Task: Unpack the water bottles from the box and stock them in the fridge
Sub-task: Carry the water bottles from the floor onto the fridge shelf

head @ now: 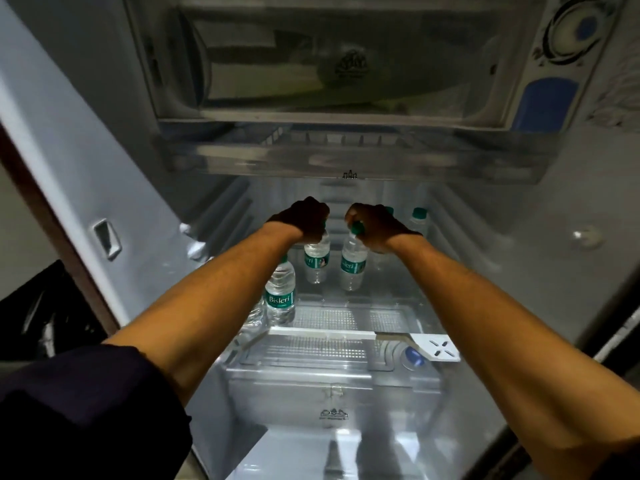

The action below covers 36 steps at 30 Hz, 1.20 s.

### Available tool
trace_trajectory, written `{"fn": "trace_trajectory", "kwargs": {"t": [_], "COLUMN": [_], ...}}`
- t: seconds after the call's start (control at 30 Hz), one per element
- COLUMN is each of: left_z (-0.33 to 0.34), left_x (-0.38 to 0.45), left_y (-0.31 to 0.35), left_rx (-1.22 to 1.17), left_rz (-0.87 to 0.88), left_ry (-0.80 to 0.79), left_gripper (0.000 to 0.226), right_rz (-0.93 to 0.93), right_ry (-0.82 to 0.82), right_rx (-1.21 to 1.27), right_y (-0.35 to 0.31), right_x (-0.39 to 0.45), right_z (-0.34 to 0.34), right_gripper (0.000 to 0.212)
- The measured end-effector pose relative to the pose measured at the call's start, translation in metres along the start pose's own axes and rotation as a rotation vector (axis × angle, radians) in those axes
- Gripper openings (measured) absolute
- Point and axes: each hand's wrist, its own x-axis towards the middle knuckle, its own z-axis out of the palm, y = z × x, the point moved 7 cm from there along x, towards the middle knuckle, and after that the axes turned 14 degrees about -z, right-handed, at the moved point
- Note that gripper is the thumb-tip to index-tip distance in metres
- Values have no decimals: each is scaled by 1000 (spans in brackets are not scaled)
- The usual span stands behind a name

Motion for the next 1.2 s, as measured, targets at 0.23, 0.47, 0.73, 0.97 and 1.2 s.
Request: {"fn": "trace_trajectory", "kwargs": {"t": [0.23, 0.47, 0.73, 0.97, 1.2], "left_z": [-10, -13, -12, -6, -2], "left_x": [-37, -75, -88, -92, -88], "left_y": [5, 14, 13, 8, 4], "left_rx": [49, 153, 141, 116, 114], "left_rz": [16, 125, 128, 105, 44], "left_ry": [-44, -14, -48, -18, 0], "left_gripper": [30, 29, 26, 31, 33], "right_rz": [-15, -121, -183, -175, -165], "right_ry": [-132, -124, -110, -111, -98], "right_rx": [-58, -148, -62, -36, -57], "right_y": [-26, -54, -79, -80, -81], "right_x": [-24, -49, -63, -70, -68], "right_z": [-3, -2, 0, 0, 5], "right_gripper": [45, 41, 36, 38, 40]}}
